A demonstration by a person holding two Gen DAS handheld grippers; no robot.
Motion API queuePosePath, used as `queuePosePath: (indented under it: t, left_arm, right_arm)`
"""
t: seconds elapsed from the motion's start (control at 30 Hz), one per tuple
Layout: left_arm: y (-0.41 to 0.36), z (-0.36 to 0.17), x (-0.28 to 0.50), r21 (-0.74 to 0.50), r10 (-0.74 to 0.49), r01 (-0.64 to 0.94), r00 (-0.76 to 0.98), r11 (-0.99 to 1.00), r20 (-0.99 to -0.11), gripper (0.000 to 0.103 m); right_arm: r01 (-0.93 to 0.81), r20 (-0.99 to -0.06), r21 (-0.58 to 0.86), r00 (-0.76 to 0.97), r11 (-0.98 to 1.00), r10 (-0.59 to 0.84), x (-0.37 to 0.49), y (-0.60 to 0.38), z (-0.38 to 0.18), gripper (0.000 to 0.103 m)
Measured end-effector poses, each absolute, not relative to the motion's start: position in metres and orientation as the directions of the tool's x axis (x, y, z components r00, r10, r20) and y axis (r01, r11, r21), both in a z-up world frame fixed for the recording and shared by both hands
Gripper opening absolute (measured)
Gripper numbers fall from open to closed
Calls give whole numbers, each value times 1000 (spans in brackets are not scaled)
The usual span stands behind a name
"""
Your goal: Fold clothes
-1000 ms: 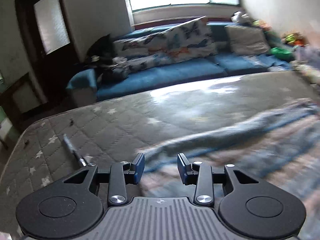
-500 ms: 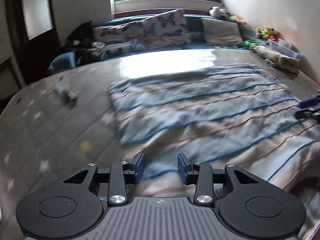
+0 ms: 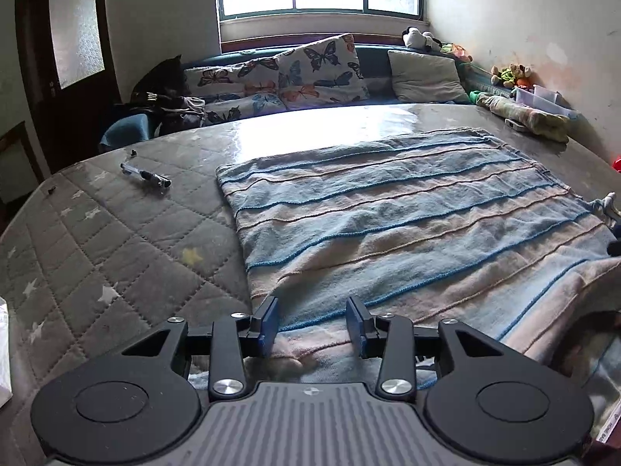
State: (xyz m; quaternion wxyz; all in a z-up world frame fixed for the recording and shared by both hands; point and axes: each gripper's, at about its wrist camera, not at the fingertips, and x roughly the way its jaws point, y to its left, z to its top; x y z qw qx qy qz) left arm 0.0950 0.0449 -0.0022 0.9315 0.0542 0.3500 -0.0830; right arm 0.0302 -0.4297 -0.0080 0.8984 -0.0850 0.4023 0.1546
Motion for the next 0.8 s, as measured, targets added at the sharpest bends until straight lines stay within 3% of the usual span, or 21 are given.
queuePosePath:
  t: [0.1,0.17,0.47,0.63,0.8]
  left_arm:
    - [45,-1,92,64,-100,188,743,980,-661,44]
    - [47,0,84,91,-56,153,750,984,-659,55]
    - [59,22,4,22,-46,76,776,997,-629,55]
    - [31,28,-30,-47,-171,181,761,982,-626,55]
    - [-24,28,-31,-55,-347,401,708,914,-615,55]
  right_arm:
    - [-347,-749,-21,626,938,215,18,-431,-7,46]
    - [-348,-750,-16,624,937,220,10,-432,-7,46]
    - [-337,-732,16,638,941,240,-11,-436,1,45]
    - [-458,-711,62,603,887,361,-30,-413,16,45]
    - [-581,-707,57,550,812,444,-43,-380,18,35]
